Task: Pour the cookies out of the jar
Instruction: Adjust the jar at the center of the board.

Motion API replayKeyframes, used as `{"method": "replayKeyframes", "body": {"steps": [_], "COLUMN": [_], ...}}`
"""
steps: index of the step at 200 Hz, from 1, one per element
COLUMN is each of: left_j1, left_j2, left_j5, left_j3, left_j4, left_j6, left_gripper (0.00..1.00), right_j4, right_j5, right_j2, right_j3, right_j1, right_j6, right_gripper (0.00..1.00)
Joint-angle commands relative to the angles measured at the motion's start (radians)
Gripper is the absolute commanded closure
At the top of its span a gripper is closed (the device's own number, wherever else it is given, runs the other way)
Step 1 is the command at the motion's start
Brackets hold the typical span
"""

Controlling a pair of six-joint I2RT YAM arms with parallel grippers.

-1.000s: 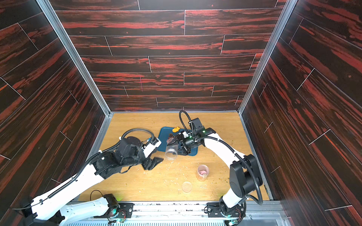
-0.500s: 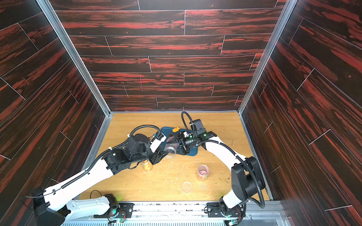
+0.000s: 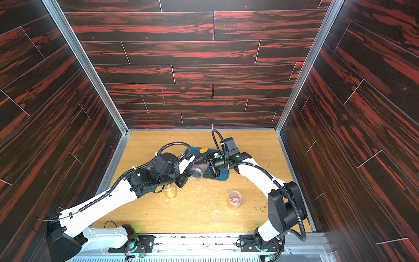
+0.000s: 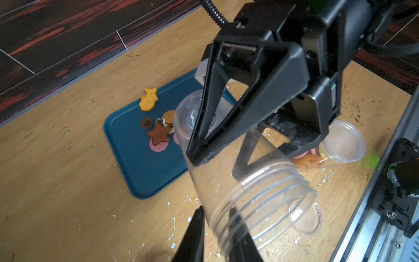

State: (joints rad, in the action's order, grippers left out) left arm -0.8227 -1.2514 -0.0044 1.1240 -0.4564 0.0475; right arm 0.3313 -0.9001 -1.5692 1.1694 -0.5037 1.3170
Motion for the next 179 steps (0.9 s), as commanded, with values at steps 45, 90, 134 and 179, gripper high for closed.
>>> {"method": "replayKeyframes", "body": {"steps": [45,90,134,179], "left_j1": [-0.003,-0.002,-0.002,-0.001], "left_j2": [-0.010,-0.040,-0.054,-0.195], "left_j5": [-0.011,-0.047,-0.178,-0.193], "left_j3": [0.046,0.080,0.187,0.357], "left_j4": [-0.021,-0.095,-0.329,-0.665], "left_j6": [0.042,0.055,0.064,0.053], "left_gripper": [0.92,0.93,0.93,0.94], "right_j4": [-0.044,0.049,0.360,0.693], "right_j5": [-0.045,-0.014,0.106,0.471], "right_j2": [0.057,0.077,0.133,0.110], "right_j3": [-0.026,-0.020,-0.023,0.187], "right_j1": [-0.025,-0.019,0.080,0.149], "right_j6": [-0.029,-0.090,-0.341,-0.668], "right_gripper": [0.21,0.01,0.01,0.01]}}
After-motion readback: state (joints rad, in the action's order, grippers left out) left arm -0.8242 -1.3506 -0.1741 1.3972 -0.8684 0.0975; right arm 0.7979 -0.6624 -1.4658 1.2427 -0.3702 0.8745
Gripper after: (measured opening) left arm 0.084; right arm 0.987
